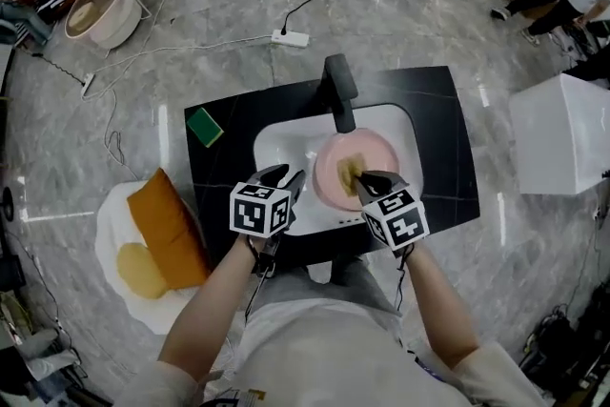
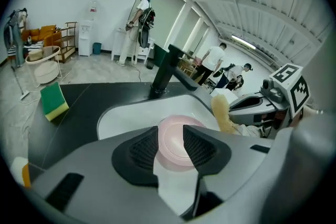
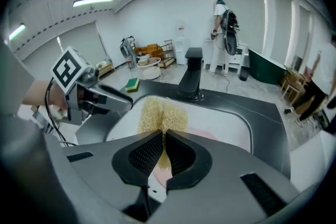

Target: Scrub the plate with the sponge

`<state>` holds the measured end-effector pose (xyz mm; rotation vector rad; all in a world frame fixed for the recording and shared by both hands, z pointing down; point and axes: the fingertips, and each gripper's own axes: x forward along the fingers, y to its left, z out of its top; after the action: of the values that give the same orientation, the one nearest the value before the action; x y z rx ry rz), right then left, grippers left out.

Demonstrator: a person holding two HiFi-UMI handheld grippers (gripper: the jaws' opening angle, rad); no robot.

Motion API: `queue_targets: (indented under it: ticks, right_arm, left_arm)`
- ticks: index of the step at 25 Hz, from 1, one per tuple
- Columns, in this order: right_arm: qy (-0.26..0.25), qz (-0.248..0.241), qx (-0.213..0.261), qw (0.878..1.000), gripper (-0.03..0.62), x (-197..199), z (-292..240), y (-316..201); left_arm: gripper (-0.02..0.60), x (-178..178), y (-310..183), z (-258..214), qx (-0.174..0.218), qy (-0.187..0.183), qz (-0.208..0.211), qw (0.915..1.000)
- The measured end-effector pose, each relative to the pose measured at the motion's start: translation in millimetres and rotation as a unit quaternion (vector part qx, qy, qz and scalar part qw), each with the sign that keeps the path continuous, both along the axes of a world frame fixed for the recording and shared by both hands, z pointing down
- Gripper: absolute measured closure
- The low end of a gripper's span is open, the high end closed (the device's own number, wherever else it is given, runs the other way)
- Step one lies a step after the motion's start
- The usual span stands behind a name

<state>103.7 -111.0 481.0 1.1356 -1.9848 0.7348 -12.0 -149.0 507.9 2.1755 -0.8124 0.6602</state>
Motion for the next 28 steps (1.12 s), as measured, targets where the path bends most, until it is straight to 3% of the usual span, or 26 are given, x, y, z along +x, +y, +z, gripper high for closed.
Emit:
queue_targets:
  ticks: [5,11,15,21,28]
  right_arm:
    - [0.021,-0.114,-0.020,0.993,0.549,2,32,-9]
    - [0.001,-0.169,-0.061,0.984,0.549,-3,69,-10]
    - [0.030,-0.212,-0.068,0.974,0.549,-4,97,-6]
    - [0.042,-0.207,-0.093,0.973,0.549,7,134,-9]
    - [0.064,-0.234,-0.118,0.963,0.549,21,171,-9]
  left_arm:
    - [0.422,4,2,42,-0.051,-0.037,-0.036,0.9974]
    - [0.422,5,10,72,-0.115,-0.063,-0.079,0.9882]
    - [0.422,18,11,90,-0.133,-0.063,-0.083,0.9855]
    - [0.420,44,20,125,-0.183,-0.039,-0.075,0.9794]
    - [0.416,53,20,168,-0.224,-0.057,-0.082,0.9694]
